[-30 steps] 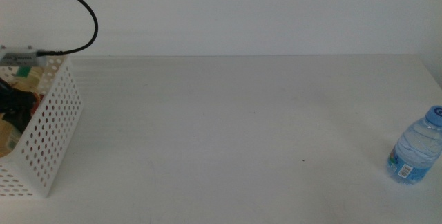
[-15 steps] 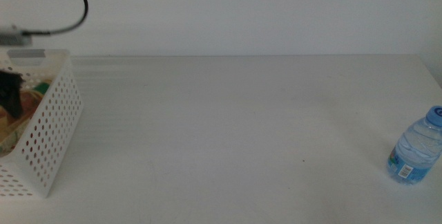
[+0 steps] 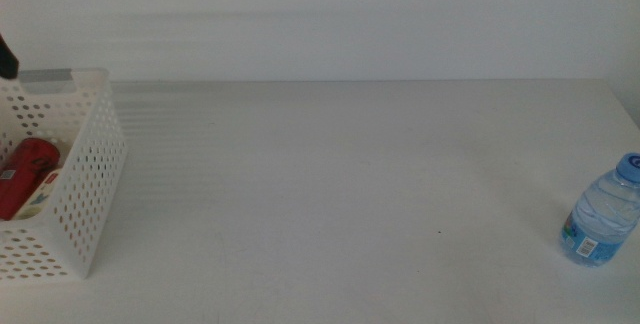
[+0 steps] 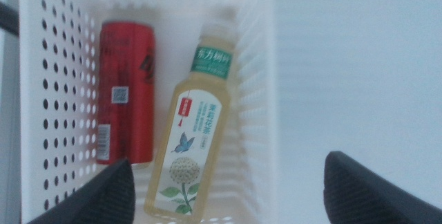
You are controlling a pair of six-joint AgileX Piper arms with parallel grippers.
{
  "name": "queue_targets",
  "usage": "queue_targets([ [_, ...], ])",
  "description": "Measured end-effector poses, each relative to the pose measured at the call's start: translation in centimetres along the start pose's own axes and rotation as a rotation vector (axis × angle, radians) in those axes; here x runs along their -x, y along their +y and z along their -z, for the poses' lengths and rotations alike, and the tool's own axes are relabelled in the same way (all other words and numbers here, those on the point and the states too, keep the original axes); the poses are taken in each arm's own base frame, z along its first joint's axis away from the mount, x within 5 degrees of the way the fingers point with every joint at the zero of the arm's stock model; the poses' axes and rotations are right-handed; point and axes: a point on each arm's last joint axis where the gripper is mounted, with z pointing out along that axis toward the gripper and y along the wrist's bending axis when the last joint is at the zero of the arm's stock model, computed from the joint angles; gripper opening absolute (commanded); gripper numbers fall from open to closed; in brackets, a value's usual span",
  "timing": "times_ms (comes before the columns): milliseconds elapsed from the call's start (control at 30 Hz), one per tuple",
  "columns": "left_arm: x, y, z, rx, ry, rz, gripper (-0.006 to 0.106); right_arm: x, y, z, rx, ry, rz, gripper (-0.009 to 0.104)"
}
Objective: Use arms to grab the bottles and put them into the dustbin to the left of the table.
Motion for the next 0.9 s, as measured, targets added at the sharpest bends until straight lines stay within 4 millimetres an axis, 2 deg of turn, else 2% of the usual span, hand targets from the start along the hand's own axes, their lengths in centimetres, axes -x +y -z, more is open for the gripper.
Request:
queue_targets([
  [167, -2.1, -2.8, 3.7, -0.058, -0.186, -0.078, 0.09, 0.0, 0.0, 0.0, 0.0, 0.0, 0.0, 0.074],
  [333, -5.5, -7.6, 5.3, -0.126, -0.394, -0.232, 0.09, 0.0, 0.0, 0.0, 0.0, 0.0, 0.0, 0.074],
  [467, -9.0, -10.4, 5.1, -0.186, -0.475, -0.362, 0.09, 0.0, 0.0, 0.0, 0.0, 0.0, 0.0, 0.074],
  [600, -12.5, -11.9, 4.6, -0.248, -0.531, -0.453, 0.09, 0.0, 0.0, 0.0, 0.0, 0.0, 0.0, 0.074],
  [733, -15.5, -12.3, 3.4, -0.309, -0.507, -0.456, 0.09, 0.0, 0.0, 0.0, 0.0, 0.0, 0.0, 0.074],
  [900, -17.3, -12.1, 2.9, -0.337, -0.492, -0.433, 0.09, 0.0, 0.0, 0.0, 0.0, 0.0, 0.0, 0.074],
])
